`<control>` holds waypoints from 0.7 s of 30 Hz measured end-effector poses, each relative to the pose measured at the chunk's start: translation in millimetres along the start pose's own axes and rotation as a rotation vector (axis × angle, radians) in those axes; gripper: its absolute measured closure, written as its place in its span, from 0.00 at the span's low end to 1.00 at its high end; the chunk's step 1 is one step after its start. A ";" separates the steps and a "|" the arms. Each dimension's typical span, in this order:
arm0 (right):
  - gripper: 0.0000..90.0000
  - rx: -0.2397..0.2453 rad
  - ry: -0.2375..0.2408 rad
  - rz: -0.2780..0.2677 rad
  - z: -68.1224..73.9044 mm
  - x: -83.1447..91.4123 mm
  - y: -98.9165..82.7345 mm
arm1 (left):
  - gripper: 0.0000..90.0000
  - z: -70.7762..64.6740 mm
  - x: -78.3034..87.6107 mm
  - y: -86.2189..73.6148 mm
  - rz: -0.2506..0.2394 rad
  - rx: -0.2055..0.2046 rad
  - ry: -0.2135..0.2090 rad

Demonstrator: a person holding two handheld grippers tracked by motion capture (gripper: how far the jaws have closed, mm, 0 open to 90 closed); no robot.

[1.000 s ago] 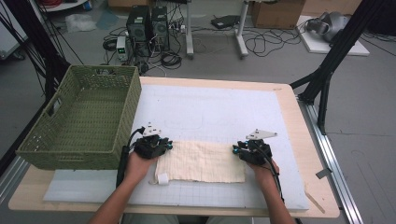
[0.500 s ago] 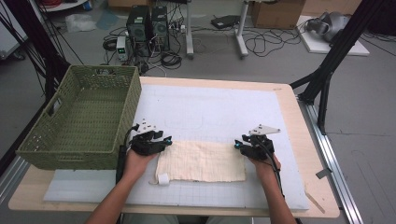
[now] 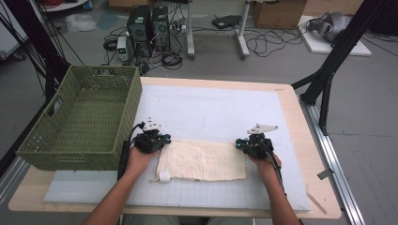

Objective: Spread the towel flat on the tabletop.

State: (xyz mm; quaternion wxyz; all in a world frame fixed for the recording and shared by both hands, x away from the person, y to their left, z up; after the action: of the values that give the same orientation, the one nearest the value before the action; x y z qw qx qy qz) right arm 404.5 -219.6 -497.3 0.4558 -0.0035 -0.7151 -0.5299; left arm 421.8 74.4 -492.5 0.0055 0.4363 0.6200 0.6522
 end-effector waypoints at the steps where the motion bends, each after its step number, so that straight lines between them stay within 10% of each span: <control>1: 0.94 0.004 -0.013 -0.007 -2.5 -0.2 3.1 | 0.95 1.9 -0.5 4.5 -0.022 -0.002 0.006; 8: 0.94 0.016 -0.082 -0.037 -19.3 -10.2 22.9 | 0.94 16.0 -11.7 20.5 -0.115 0.026 0.047; 21: 0.94 0.014 -0.140 -0.055 -28.9 -22.7 38.9 | 0.94 25.9 -18.7 20.1 -0.120 0.068 0.041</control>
State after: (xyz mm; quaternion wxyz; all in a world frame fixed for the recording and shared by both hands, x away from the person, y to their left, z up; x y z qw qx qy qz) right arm 455.5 -213.7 -482.1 0.3897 -0.0178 -0.7488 -0.5358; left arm 459.0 80.3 -490.5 0.0172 0.3849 0.6666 0.6380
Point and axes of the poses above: each handheld gripper's, and its own axes: x roughly backward along the jaws, y roughly out of its top, z roughly to its left, the point moved 9 cm from there along -x, roughly forward along the jaws, and after that the axes turned 3 degrees about x, right-handed, at the moved point
